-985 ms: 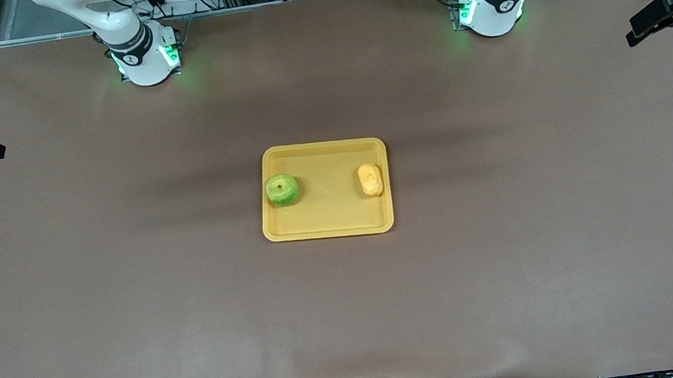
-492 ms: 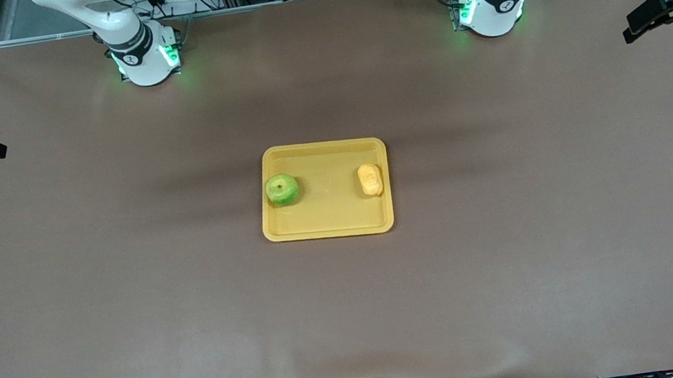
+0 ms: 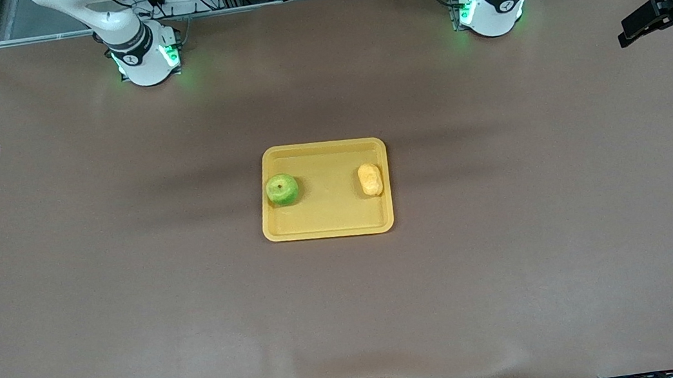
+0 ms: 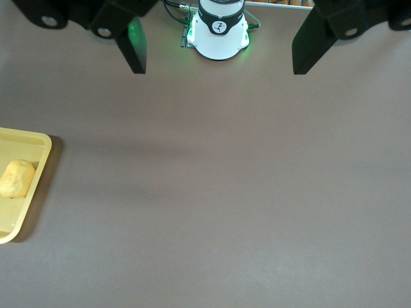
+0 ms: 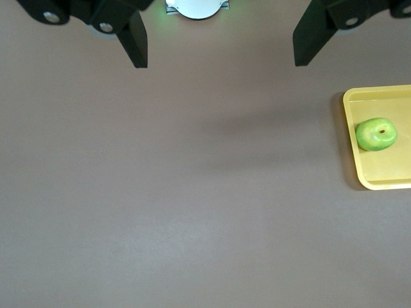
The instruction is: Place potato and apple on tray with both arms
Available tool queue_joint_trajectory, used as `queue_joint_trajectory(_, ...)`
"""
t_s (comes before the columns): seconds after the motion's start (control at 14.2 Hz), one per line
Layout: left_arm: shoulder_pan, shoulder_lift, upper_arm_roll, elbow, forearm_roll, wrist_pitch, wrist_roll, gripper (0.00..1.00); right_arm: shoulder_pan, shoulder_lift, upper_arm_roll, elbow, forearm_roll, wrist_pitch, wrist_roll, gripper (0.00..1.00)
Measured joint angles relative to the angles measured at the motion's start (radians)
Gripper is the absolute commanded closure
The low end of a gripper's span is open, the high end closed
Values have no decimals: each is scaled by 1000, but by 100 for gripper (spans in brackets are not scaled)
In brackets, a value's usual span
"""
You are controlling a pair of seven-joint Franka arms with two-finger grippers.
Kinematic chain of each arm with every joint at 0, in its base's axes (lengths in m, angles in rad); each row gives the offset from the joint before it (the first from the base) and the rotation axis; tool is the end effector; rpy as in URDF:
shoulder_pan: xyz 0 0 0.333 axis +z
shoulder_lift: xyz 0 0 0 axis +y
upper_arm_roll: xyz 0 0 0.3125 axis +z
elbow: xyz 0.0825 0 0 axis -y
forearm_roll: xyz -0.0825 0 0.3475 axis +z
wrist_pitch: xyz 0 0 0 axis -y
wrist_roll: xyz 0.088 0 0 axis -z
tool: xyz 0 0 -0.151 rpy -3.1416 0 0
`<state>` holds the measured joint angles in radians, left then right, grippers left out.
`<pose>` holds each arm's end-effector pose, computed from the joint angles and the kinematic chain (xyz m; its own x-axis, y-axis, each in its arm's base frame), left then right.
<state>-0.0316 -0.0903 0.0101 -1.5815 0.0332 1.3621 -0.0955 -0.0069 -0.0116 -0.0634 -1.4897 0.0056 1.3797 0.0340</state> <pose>0.4617 -0.0042 0.6005 0.9889 0.0808 -0.1250 0.0757 -0.9961 -0.0443 0.4888 -0.0337 0.6018 0.9898 -0.1026 -0.0984 -0.1034 -0.9946 -0.0030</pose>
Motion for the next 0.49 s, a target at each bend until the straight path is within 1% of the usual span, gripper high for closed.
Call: queue_joint_trajectory(0.49, 0, 3, 1, 37, 0, 8, 0, 0, 0, 9, 0, -1, 0, -14, -6, 0)
